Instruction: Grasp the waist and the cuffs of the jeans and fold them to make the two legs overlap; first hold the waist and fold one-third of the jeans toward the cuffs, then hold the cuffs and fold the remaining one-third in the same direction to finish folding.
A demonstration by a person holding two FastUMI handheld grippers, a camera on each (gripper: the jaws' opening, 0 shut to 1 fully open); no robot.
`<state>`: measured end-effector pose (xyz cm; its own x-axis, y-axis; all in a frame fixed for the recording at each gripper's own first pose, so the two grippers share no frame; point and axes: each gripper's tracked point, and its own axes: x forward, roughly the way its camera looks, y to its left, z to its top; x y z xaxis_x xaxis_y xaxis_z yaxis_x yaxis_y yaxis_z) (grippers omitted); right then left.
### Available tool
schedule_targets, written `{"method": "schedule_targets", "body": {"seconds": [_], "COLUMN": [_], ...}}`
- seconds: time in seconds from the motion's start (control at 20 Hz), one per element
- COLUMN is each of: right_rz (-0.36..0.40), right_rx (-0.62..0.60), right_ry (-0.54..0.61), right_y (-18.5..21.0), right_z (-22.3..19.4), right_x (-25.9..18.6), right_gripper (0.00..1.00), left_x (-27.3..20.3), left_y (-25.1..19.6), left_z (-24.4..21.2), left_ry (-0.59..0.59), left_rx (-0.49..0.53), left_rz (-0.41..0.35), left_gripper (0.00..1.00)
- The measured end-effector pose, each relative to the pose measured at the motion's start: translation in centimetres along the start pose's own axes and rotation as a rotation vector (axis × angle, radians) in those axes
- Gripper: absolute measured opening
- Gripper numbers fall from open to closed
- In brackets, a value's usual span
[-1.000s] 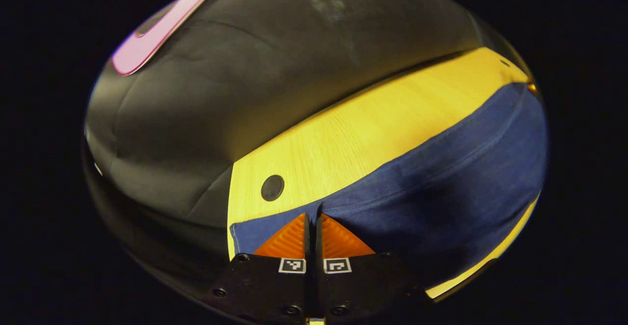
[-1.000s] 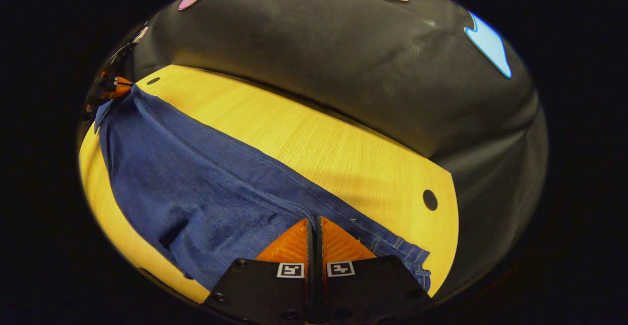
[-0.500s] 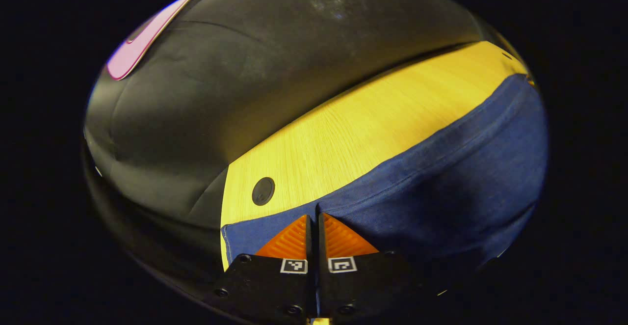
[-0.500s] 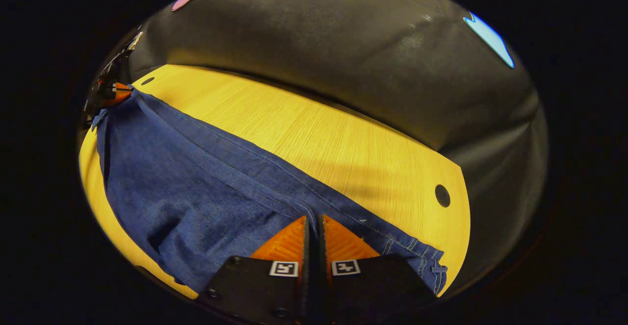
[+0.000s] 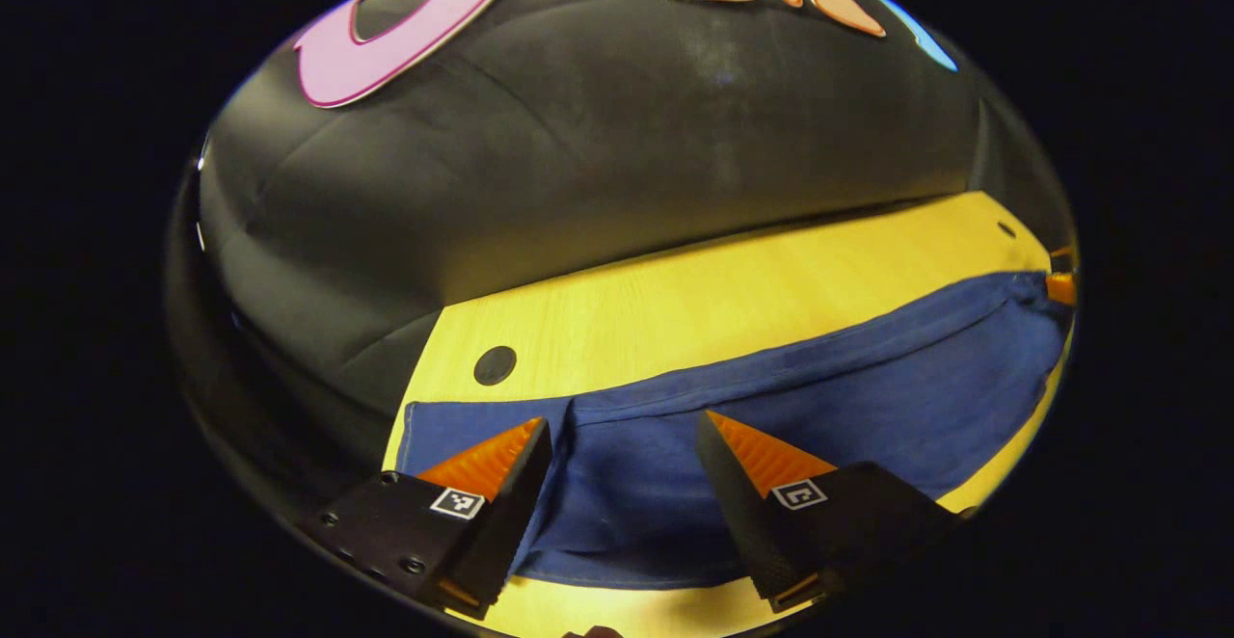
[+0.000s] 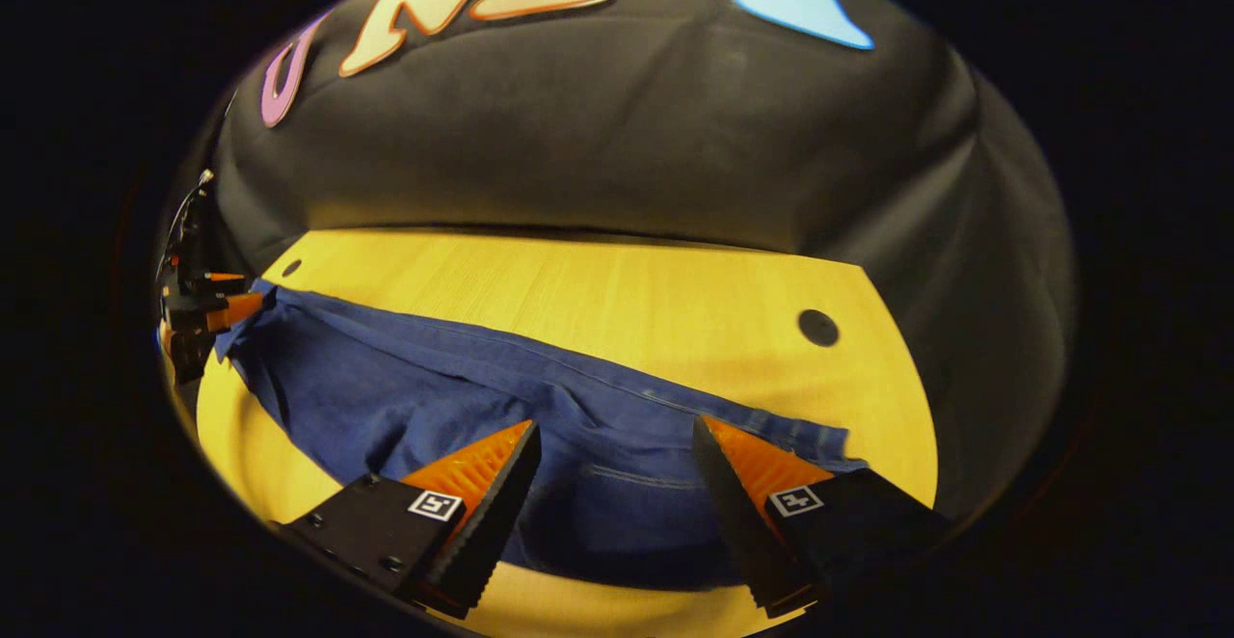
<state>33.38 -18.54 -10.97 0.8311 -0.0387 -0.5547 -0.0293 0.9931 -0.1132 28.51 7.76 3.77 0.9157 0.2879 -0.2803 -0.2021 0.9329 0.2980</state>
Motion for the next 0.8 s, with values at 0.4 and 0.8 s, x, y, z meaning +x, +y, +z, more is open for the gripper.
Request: {"method": "schedule_targets", "body": {"seconds": [0.4,0.8], "right_rz": [-0.103,-0.113], "right_rx": [0.236,0.389], "right_ry": [0.016,0.114], "right_y": [-11.5,-15.2], "right_z": [-4.2,-9.7], "right_x": [-6.5,-3.0], "right_gripper": [0.99,0.94], "left_x": [-3.8,-7.8], "left_y": [-0.6,-1.6], "left_z": [-0.5,-1.1], "left_ry": [-0.018,-0.031], "left_rx": [-0.067,-0.090], "left_rz": [0.056,0.092], "left_gripper": [0.92,0.92]}}
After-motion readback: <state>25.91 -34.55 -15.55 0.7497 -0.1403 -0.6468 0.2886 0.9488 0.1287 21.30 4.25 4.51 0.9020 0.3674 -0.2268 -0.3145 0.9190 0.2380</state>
